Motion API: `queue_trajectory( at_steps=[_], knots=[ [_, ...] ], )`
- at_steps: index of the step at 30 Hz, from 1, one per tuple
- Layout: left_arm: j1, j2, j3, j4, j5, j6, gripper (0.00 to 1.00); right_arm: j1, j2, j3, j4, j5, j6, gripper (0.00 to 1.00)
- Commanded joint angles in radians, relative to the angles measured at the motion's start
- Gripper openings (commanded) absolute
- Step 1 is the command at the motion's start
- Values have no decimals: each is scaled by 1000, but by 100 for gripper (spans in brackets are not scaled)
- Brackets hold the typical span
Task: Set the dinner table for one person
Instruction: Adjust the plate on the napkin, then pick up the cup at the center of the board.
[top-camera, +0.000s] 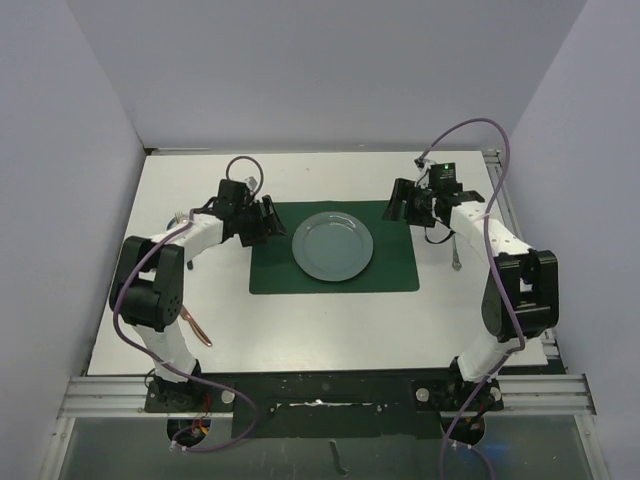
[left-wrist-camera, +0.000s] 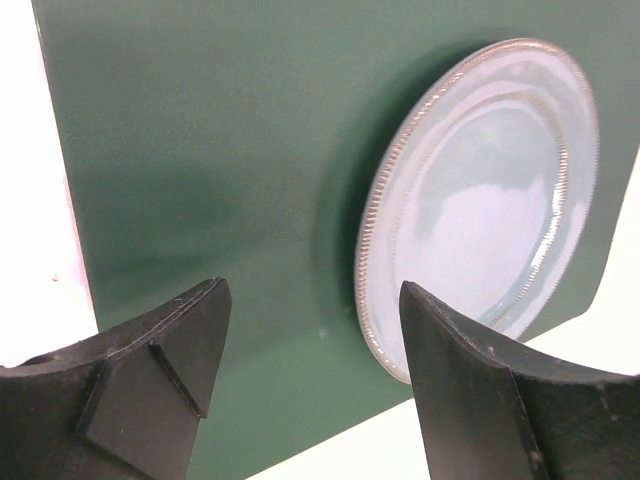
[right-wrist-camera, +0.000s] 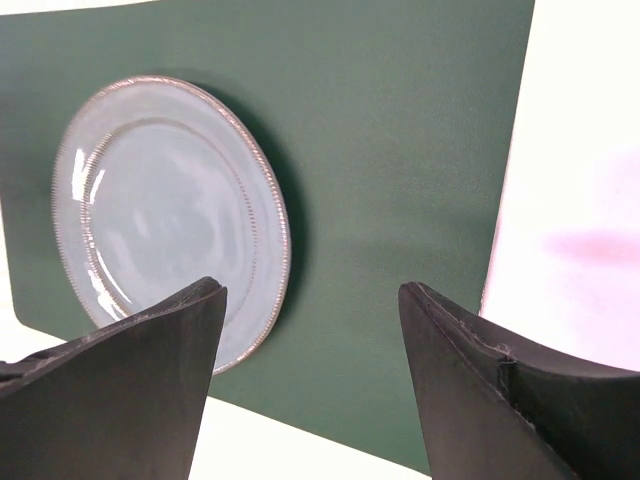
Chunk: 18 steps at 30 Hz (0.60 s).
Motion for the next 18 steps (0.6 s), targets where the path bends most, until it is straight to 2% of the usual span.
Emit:
queue_trajectory(
  at_steps=[1, 6, 8, 11, 18],
  knots=[
    [2, -80, 44, 18, 21, 18, 68, 8, -77, 25, 3, -4, 3, 71],
    [3, -71, 48, 27, 33, 8, 68, 16, -87, 18, -6, -10, 4, 65],
    [4, -89, 31, 33, 5, -4, 68, 20, -96, 3, 4, -13, 8, 59],
    [4, -122, 18, 18, -64, -6, 68, 26, -115, -35, 40, -34, 23, 44],
    [-6, -199, 81, -140, -354, 69, 67, 67, -106, -96, 127, -84, 61, 42]
  ],
)
